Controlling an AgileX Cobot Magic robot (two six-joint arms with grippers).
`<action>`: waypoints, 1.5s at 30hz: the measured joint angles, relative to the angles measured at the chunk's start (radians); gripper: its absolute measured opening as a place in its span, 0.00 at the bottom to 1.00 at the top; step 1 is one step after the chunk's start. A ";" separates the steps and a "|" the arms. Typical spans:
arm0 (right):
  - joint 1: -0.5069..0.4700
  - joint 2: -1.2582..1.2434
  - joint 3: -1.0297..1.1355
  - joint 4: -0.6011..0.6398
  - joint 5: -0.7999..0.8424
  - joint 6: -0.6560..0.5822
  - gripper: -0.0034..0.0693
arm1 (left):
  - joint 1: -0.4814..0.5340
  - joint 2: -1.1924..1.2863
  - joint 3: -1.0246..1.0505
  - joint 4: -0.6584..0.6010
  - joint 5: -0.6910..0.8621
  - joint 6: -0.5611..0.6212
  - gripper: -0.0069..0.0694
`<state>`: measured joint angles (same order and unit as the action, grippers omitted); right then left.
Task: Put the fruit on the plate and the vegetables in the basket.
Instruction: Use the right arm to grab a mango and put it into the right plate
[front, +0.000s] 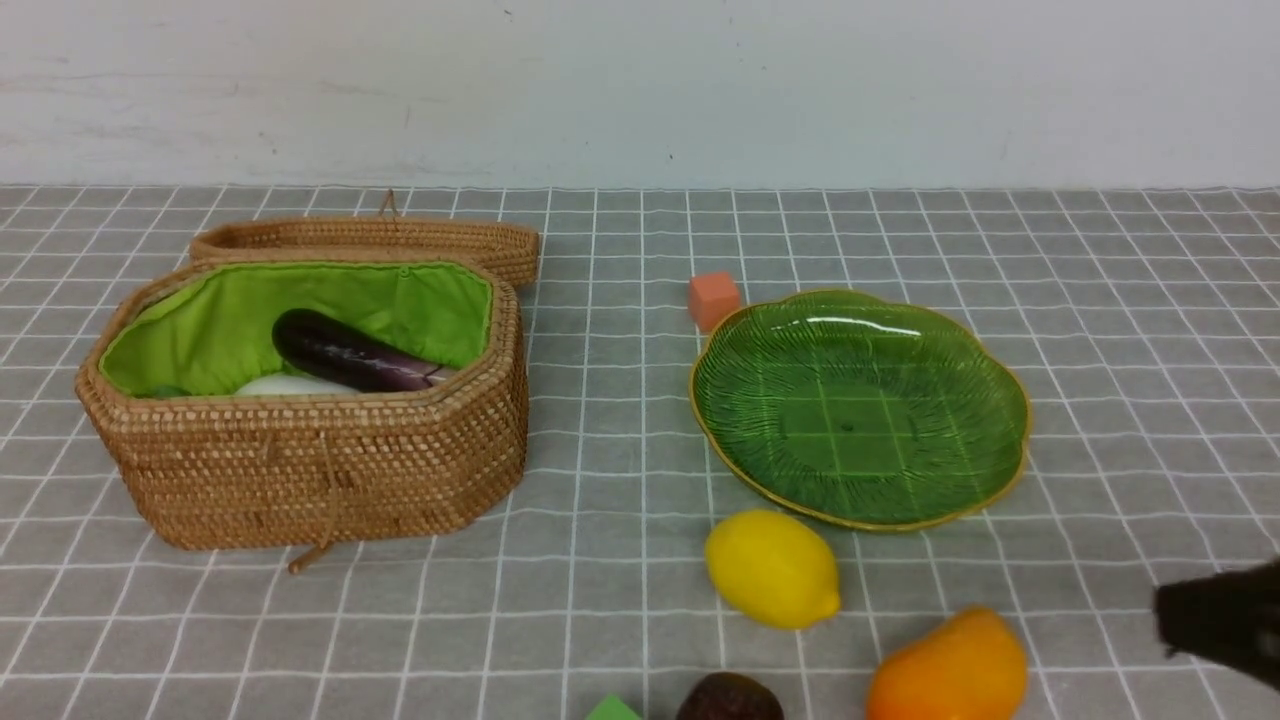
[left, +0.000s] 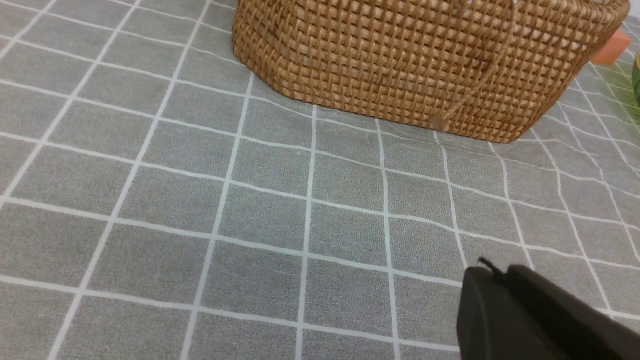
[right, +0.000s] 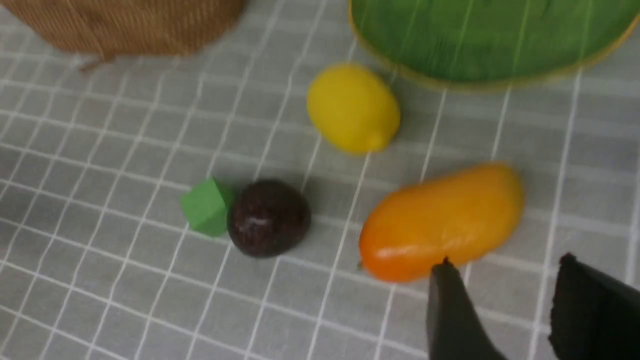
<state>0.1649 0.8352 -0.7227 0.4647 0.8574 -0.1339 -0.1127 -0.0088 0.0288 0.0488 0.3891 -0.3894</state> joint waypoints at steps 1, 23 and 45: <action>0.001 0.033 0.000 0.003 0.000 0.032 0.53 | 0.000 0.000 0.000 0.000 0.000 0.000 0.13; 0.005 0.667 -0.009 0.216 -0.260 0.297 0.87 | 0.000 0.000 0.000 0.000 0.000 0.000 0.16; 0.005 0.732 -0.080 0.375 -0.191 -0.096 0.71 | 0.000 0.000 0.000 0.000 0.000 0.000 0.17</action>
<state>0.1699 1.5673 -0.8028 0.8399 0.6659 -0.2302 -0.1127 -0.0088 0.0288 0.0488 0.3891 -0.3894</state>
